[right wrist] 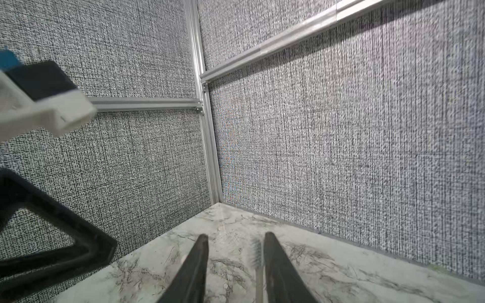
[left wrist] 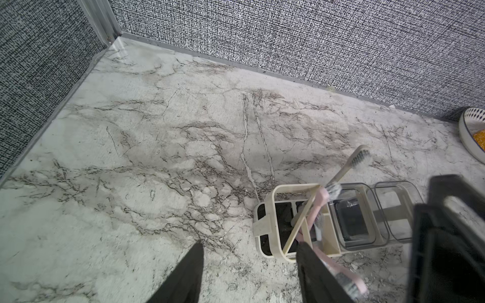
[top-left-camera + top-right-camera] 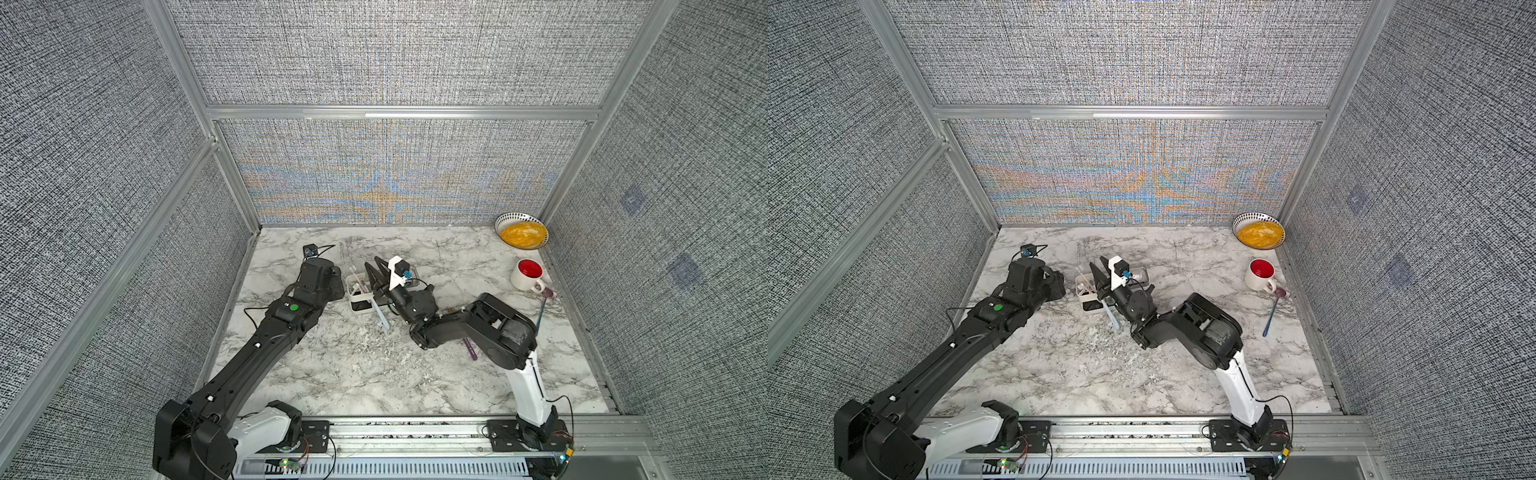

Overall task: Place the toothbrush into the toothbrush holder
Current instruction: Place the toothbrush in the toothbrush holder.

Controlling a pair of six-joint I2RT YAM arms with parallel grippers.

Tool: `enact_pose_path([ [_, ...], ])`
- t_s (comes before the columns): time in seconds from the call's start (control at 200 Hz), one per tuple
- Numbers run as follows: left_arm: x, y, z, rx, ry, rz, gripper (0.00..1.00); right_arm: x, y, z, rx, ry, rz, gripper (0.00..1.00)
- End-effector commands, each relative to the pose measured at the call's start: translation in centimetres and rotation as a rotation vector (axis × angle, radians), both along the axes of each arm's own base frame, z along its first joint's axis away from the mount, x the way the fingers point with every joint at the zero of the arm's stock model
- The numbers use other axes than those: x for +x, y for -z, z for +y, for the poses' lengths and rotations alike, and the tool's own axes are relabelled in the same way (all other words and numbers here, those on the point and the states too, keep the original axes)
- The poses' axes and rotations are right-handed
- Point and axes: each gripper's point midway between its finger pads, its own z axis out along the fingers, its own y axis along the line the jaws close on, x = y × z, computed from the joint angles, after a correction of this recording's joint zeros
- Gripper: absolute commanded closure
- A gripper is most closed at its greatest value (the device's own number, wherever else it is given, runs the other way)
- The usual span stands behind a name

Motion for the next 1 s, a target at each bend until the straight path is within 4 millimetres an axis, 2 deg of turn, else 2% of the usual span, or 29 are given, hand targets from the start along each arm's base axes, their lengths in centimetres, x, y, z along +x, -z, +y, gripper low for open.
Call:
enact_pose_path([
  [0.0,0.2,-0.2,0.0,-0.007,-0.003,-0.010,0.41,-1.6,-1.0,-0.8,-0.068,-0.021,0.021,0.53],
  [0.14,0.2,-0.1,-0.1,-0.014,-0.002,-0.008,0.41,-3.8,-0.2,-2.5,-0.192,-0.057,0.139,0.49],
  [0.165,0.2,-0.1,-0.1,-0.016,-0.001,-0.009,0.41,-4.5,1.2,-3.0,-0.234,-0.069,0.182,0.49],
  [0.32,0.0,0.0,-0.1,-0.020,-0.003,-0.005,0.41,-8.3,5.1,-4.7,-0.363,-0.121,0.325,0.49],
  [0.49,0.0,0.1,-0.4,-0.039,-0.002,0.003,0.41,-10.8,9.8,-5.5,-0.437,-0.183,0.493,0.49],
  [0.711,-0.1,-0.2,-0.6,-0.047,0.009,0.022,0.41,-11.9,15.5,-4.2,-0.526,-0.233,0.611,0.57],
  [0.996,-0.1,0.0,0.0,-0.035,-0.024,0.023,0.39,-11.3,19.7,-3.5,-0.584,-0.222,0.670,0.59],
])
